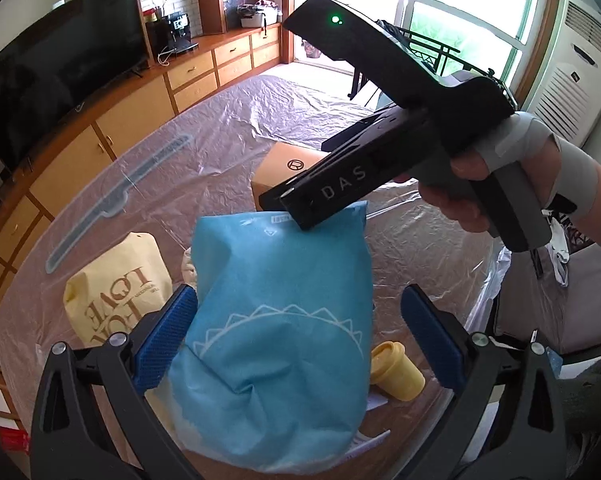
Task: Collect trash
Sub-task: 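Grasp the blue paper bag with the left tool while the right tool grasps the cardboard box, then carry the blue bag and cardboard box toward the black trash bin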
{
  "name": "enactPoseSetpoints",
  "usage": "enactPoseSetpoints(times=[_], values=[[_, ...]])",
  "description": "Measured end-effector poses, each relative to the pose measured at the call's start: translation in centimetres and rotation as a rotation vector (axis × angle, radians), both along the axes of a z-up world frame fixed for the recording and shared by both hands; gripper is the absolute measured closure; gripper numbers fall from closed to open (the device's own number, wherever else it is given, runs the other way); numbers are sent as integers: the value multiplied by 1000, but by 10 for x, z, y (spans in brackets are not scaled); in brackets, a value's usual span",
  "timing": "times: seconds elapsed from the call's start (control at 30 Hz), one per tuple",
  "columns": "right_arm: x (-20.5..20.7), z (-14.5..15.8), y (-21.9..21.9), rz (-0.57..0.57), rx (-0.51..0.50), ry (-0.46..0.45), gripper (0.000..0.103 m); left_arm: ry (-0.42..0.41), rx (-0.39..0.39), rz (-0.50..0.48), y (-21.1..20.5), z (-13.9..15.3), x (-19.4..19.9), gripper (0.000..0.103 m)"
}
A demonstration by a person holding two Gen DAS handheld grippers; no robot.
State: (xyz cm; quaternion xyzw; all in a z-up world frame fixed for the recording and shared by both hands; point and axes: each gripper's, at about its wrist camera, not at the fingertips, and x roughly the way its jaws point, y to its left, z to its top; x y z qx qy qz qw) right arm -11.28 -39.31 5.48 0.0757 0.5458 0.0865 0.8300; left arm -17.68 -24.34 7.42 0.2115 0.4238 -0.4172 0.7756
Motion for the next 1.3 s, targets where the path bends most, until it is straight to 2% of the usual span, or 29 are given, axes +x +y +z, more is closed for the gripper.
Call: enactPoseSetpoints(times=[0.07,0.13,0.2,0.27,0.3,0.37,0.5,0.63,0.77,0.87,1.03,1.3], values=[[2,-2,1,-3,5,7,4,19,-11,11,0,-2,4,2],[8,-5,3,-14,16,17,9,25,-12,18,0,-2,7,11],[10,-8,0,-21,60,32,26,28,-12,24,1,-2,8,18],[9,-7,-3,-24,77,26,38,55,-39,26,5,1,10,26],[9,-7,-5,-28,70,25,38,65,-46,26,7,2,11,31],[6,-3,-11,-46,69,11,39,70,-69,40,11,7,12,33],[-1,8,-29,-102,172,-40,41,54,-148,85,22,21,14,34],[-8,21,-43,-143,249,-93,41,90,-306,164,40,38,23,35],[-18,32,-50,-158,271,-132,42,195,-479,237,61,47,38,35],[-26,37,-54,-162,303,-147,42,206,-531,283,75,54,42,35],[-46,55,-54,-142,338,-181,42,177,-545,360,98,59,39,35],[-85,73,-49,-98,368,-223,42,53,-441,507,121,61,15,35]])
